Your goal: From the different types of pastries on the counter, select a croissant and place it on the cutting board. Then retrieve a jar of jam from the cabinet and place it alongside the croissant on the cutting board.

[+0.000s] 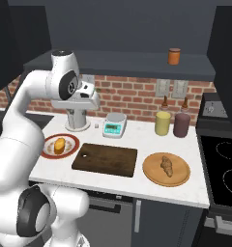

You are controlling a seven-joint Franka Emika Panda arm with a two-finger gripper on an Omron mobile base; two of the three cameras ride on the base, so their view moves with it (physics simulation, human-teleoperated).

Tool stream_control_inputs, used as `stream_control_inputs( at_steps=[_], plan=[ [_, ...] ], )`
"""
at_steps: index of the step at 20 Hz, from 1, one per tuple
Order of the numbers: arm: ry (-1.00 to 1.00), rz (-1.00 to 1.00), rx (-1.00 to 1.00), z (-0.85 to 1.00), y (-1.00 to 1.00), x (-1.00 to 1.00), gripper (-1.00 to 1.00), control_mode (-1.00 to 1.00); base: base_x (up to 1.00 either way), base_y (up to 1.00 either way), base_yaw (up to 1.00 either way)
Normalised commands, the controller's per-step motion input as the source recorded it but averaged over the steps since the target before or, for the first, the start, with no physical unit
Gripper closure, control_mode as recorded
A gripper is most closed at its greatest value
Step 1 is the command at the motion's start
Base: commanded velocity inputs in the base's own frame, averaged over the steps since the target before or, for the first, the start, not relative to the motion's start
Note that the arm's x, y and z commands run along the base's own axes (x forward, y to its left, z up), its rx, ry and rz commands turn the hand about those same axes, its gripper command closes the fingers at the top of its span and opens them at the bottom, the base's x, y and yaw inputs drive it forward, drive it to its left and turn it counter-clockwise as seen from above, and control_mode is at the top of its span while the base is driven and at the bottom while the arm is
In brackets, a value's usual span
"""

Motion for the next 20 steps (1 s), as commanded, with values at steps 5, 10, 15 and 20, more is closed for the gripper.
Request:
stream_control_inputs(
  at_steps=[5,10,15,20],
  plan=[
    [-0.09,0.00,0.00,-0.02,-0.10,-0.12,-1.00,-1.00,0.00,0.00,0.00],
    [-0.66,-0.09,0.00,-0.02,-0.27,-0.50,-1.00,-1.00,0.00,0.00,0.00],
    [-0.77,-0.19,0.01,0.00,-0.15,-0.42,-1.00,-1.00,0.00,0.00,0.00],
    [0.01,-0.01,0.05,0.11,-0.04,-0.06,-1.00,-1.00,0.00,0.00,0.00]
  ],
)
